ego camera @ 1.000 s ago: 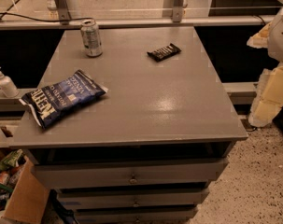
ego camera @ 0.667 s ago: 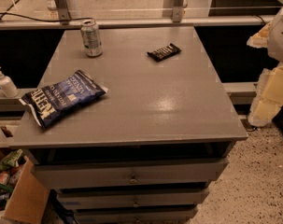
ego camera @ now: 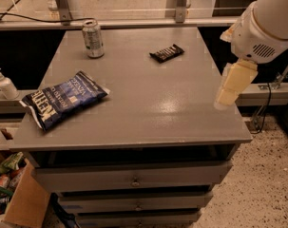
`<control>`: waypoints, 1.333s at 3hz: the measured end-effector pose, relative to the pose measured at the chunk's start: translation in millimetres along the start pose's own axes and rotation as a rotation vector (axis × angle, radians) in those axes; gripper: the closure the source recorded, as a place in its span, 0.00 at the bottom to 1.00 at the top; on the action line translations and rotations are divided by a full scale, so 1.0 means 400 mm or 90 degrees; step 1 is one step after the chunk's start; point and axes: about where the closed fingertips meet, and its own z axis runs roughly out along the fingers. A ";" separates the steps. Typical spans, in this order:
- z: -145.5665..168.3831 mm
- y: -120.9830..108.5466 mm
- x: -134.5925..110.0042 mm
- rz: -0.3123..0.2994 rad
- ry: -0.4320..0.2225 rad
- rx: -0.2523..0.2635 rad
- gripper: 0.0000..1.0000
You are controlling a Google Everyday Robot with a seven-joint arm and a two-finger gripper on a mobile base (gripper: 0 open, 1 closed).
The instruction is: Move rxbar chocolate near 7up can
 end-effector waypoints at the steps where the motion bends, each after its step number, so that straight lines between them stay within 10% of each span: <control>1: 0.000 0.000 0.000 0.000 0.000 0.000 0.00; 4: 0.117 -0.137 -0.035 0.037 -0.052 -0.024 0.00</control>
Offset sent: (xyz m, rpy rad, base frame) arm 0.0149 0.0054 -0.0098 0.0341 0.0266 0.0193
